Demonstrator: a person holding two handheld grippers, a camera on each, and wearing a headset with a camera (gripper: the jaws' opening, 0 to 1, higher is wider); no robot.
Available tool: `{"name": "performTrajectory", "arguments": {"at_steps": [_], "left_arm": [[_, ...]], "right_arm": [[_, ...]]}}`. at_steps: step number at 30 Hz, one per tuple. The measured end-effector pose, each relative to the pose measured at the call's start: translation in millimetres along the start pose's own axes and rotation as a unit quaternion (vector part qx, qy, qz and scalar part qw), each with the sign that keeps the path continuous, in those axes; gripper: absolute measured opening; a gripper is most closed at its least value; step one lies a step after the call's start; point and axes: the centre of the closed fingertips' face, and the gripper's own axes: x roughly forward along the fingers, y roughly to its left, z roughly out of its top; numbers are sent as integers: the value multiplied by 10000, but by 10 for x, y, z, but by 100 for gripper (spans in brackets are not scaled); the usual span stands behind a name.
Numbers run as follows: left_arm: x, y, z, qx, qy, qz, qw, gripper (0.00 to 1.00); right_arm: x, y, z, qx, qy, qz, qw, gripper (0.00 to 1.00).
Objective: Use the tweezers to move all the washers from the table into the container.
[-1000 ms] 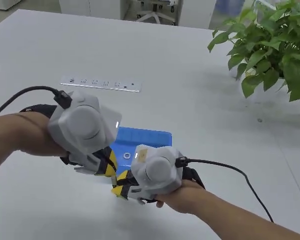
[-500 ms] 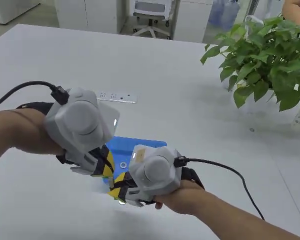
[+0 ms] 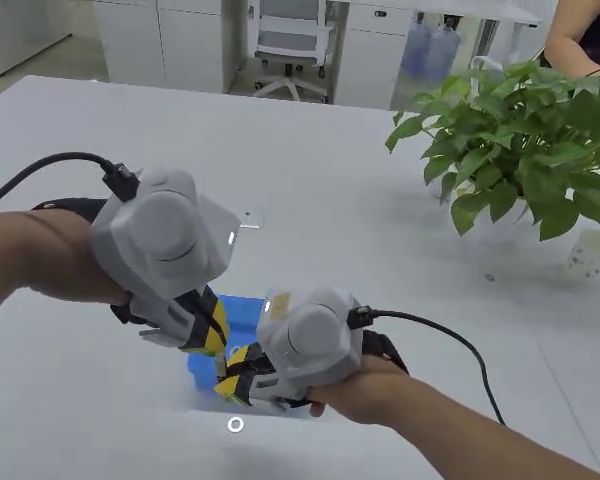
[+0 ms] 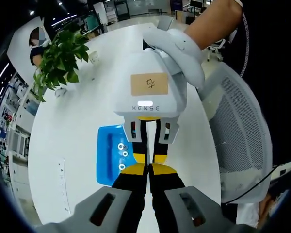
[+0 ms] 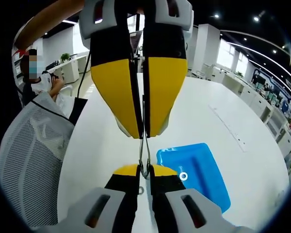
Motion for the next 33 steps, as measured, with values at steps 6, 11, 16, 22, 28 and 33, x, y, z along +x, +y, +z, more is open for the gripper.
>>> {"name": "performTrajectory", "arguments": {"at_steps": [6, 11, 16, 22, 28, 33], "left_arm": [[-26, 113, 33, 64, 15, 38, 10000, 5], [-24, 233, 51, 101, -8, 88, 9999, 5], [-13, 323, 57, 131, -44, 129, 9998, 5], [34, 428, 19, 115, -78, 139, 9998, 5], [101, 503, -36, 107, -76, 128, 9998, 5], [159, 553, -90, 78, -79, 99, 9999, 5]], "right_arm": [[-42, -122, 27, -58, 14, -60, 10000, 9], [-68, -241, 23, -90, 41, -107, 9999, 9], [-77, -351, 7, -148, 62, -152, 9998, 9], [-41, -444, -33, -134, 78, -160, 9998, 9], [34, -524, -86, -84, 95, -162, 9998, 9], [93, -574, -125, -44, 105, -158, 9998, 9]]}}
